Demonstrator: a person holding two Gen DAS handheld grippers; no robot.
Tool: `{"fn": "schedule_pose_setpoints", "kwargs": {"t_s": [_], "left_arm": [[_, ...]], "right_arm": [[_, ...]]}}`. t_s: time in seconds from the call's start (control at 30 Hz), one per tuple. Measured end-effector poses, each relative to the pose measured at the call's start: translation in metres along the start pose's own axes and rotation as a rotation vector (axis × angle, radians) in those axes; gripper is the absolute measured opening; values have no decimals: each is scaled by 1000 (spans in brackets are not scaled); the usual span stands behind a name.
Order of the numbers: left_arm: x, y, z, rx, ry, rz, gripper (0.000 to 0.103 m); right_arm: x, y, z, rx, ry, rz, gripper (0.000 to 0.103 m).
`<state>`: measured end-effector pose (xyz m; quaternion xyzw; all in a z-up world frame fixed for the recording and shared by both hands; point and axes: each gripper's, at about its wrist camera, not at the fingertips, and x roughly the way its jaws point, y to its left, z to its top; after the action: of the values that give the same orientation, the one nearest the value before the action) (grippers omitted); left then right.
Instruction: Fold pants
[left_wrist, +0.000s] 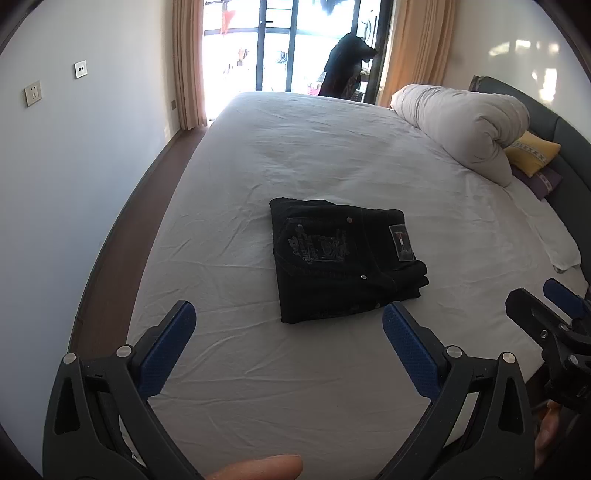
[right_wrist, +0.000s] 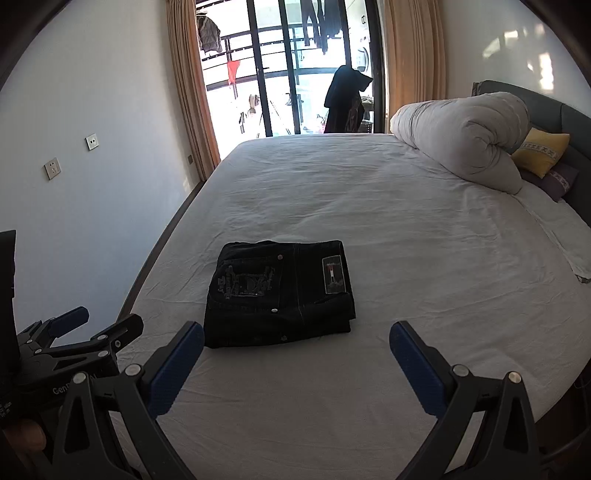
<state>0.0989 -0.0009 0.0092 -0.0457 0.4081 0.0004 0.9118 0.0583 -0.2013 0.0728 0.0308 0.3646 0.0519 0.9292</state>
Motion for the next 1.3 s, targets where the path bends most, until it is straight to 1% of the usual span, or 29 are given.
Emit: {"fn": "schedule_pose_setpoints", "kwargs": {"t_s": [0.87,1.1,1.3], "left_arm": [[2,-2,-1,1,3,-1,103],[4,-3,-2,7,5,-2,103],[4,-4,-3,8,7,-4,103]], "right_arm": [[1,-3,-4,3,11,-3,103],[5,-5,-14,7,19,-4,103],[4,-5,-14,7,20,-3,103]]}}
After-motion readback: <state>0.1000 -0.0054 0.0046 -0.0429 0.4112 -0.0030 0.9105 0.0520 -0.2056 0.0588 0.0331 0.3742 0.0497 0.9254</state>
